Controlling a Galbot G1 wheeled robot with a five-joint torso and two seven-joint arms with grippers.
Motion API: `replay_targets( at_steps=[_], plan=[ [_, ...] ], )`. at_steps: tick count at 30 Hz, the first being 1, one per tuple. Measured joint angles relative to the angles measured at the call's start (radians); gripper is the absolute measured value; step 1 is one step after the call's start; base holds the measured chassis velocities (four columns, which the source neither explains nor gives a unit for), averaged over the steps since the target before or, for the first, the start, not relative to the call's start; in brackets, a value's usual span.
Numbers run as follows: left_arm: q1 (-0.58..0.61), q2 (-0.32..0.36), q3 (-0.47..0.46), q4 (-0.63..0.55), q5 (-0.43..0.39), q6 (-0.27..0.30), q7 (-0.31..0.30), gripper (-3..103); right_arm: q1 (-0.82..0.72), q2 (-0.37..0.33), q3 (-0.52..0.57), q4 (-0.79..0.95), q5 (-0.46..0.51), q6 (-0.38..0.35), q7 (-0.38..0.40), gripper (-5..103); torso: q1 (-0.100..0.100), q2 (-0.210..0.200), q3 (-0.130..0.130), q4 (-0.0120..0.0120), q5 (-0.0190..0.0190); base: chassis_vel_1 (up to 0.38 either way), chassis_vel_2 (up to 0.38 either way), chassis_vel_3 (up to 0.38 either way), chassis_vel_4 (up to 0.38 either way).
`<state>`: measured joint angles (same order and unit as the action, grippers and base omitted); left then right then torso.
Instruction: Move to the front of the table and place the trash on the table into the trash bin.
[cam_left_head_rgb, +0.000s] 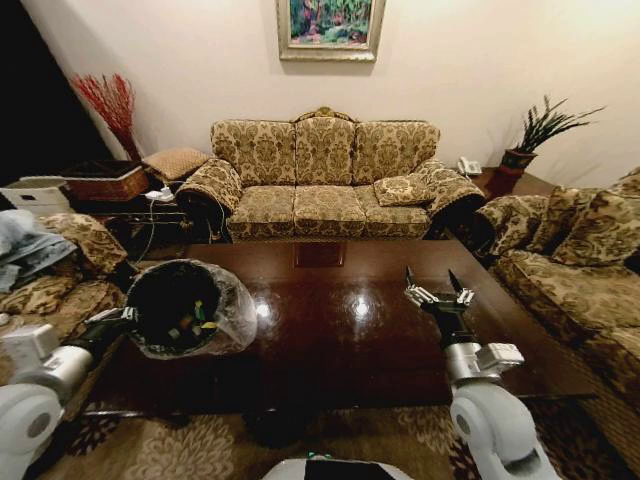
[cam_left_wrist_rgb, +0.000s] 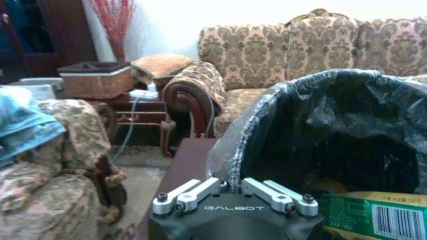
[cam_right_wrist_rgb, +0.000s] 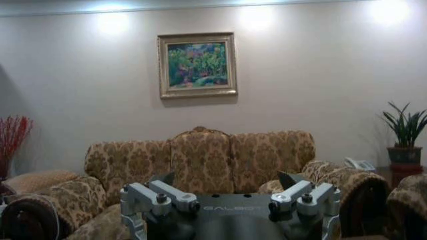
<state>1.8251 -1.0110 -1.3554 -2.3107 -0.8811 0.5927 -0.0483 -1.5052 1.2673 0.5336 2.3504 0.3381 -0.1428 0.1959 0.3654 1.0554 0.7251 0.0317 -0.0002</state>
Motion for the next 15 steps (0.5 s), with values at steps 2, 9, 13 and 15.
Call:
replay_targets(
  at_steps=[2, 9, 13, 15],
  plan=[
    [0.006, 0.01, -0.013, 0.02, 0.005, -0.001, 0.001, 0, 0.01, 0.004, -0.007, -0.017, 0.0, 0.002, -0.002, 100, 0.0, 0.0, 0.0, 0.0, 0.0001, 0.083, -0.08, -0.084, 0.073],
    [0.03, 0.015, -0.054, 0.044, 0.005, -0.001, 0.01, 0, 0.028, 0.02, -0.027, -0.051, -0.001, 0.011, -0.006, 100, 0.0, 0.0, 0.0, 0.0, 0.0002, 0.1, -0.1, -0.108, 0.101],
    [0.025, 0.005, -0.044, 0.045, 0.01, -0.001, 0.01, 0, 0.035, 0.02, -0.041, -0.057, -0.003, 0.013, -0.003, 100, 0.0, 0.0, 0.0, -0.0001, 0.0001, 0.153, -0.152, -0.16, 0.157],
    [0.023, -0.001, -0.037, 0.044, 0.014, -0.001, 0.01, 0, 0.037, 0.018, -0.043, -0.058, -0.003, 0.013, -0.002, 100, 0.0, 0.0, 0.0, -0.0003, 0.0001, 0.163, -0.188, -0.187, 0.192]
  ],
)
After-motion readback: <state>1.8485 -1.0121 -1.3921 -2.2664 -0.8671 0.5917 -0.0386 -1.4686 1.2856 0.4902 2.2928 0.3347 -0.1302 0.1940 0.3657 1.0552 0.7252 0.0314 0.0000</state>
